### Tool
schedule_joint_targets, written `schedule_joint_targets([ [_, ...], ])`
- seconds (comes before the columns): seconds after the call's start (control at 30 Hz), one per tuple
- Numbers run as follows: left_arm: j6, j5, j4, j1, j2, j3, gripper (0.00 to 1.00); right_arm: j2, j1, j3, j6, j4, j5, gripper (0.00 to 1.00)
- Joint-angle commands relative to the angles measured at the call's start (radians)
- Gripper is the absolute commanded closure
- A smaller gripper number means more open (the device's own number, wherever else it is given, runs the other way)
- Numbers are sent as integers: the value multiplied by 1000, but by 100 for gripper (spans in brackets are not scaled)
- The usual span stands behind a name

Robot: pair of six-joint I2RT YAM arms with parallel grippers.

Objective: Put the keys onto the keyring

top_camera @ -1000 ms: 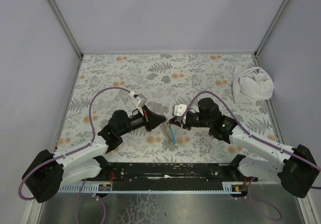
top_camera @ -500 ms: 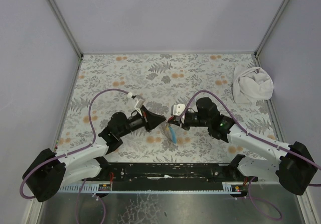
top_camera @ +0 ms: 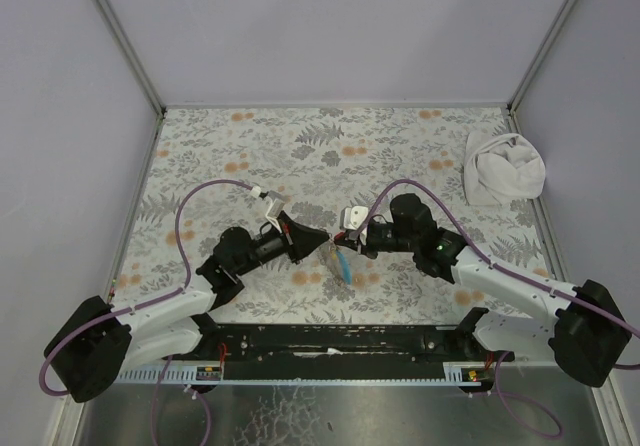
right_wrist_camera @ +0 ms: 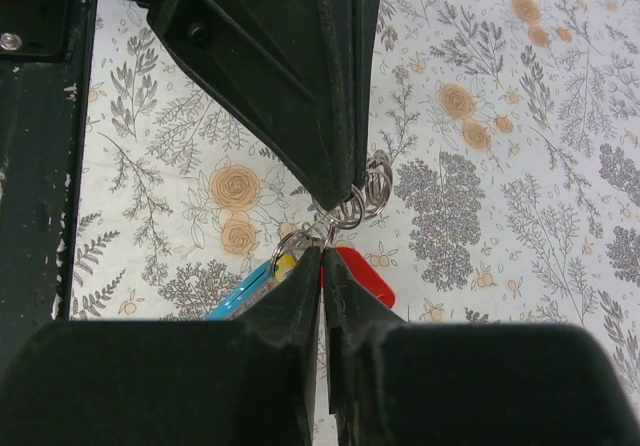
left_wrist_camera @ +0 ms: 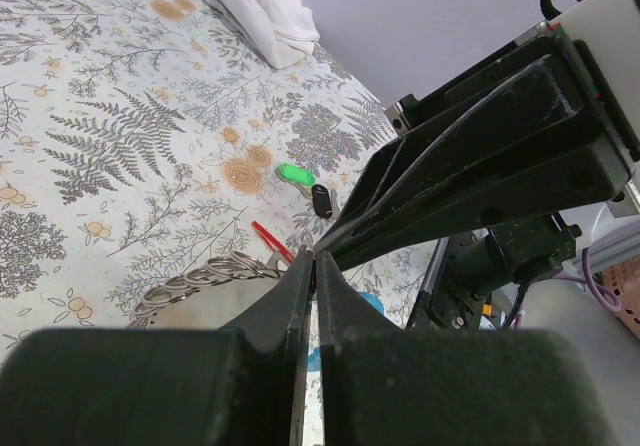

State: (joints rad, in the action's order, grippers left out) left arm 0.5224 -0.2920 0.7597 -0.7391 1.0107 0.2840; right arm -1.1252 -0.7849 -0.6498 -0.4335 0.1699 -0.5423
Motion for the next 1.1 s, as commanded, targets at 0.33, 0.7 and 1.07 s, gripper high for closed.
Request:
schedule_joint_targets([
  [0.33, 1, -17, 118, -4, 2, 7, 100, -13, 3, -20, 8, 76, -25, 83],
  [0.7, -4, -21, 110, -5, -5, 6, 100, -21, 3, -27, 4, 79, -32, 98],
  [1.07, -99, -13, -95, -4, -83, 39, 72, -2, 3, -104, -86, -94, -9, 100],
])
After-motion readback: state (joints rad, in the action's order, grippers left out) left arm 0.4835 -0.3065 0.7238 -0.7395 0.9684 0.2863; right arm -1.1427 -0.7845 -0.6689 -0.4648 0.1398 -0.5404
